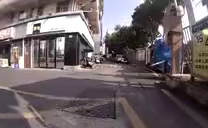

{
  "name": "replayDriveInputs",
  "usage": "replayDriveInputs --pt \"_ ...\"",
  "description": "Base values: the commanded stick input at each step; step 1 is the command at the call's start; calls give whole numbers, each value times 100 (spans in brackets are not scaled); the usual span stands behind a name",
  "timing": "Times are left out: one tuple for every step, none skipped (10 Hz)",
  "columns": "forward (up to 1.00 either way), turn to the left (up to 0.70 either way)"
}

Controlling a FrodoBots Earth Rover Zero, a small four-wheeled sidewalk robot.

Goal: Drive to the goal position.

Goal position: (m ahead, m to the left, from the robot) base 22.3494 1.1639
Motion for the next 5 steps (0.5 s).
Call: replayDriveInputs --pt "45 0" --pt "45 0" --pt "45 0" --pt "45 0" --pt "45 0"
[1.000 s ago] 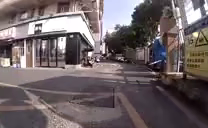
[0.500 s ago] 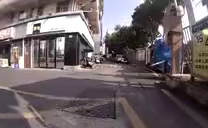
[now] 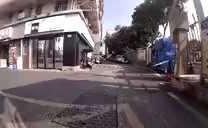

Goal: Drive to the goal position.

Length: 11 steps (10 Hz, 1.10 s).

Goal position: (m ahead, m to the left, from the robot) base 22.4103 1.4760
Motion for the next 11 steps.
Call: replayDriveInputs --pt "45 0" --pt "45 0" --pt "45 0" --pt "45 0" --pt "45 0" --pt "45 0" --pt "45 0" --pt "45 0" --pt "45 0" --pt "45 0" --pt "45 0"
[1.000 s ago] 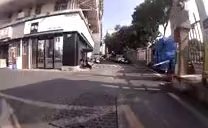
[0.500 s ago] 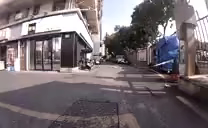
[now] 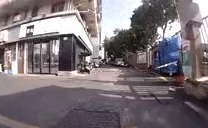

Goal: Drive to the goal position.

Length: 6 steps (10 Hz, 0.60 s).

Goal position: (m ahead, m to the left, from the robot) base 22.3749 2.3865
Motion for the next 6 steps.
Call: replayDriveInputs --pt "45 0" --pt "45 0" --pt "45 0" --pt "45 0" --pt "45 0" --pt "45 0"
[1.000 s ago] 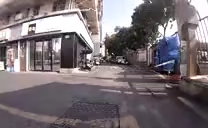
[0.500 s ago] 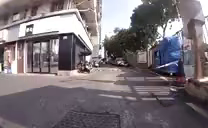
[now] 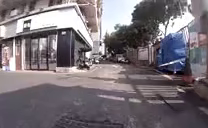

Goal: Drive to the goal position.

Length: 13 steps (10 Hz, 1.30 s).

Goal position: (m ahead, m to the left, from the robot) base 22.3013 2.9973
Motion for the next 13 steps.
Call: replayDriveInputs --pt "45 0" --pt "45 0" --pt "45 0" --pt "45 0" --pt "45 0" --pt "45 0" --pt "45 0" --pt "45 0" --pt "45 0" --pt "45 0" --pt "45 0" --pt "45 0" --pt "45 0"
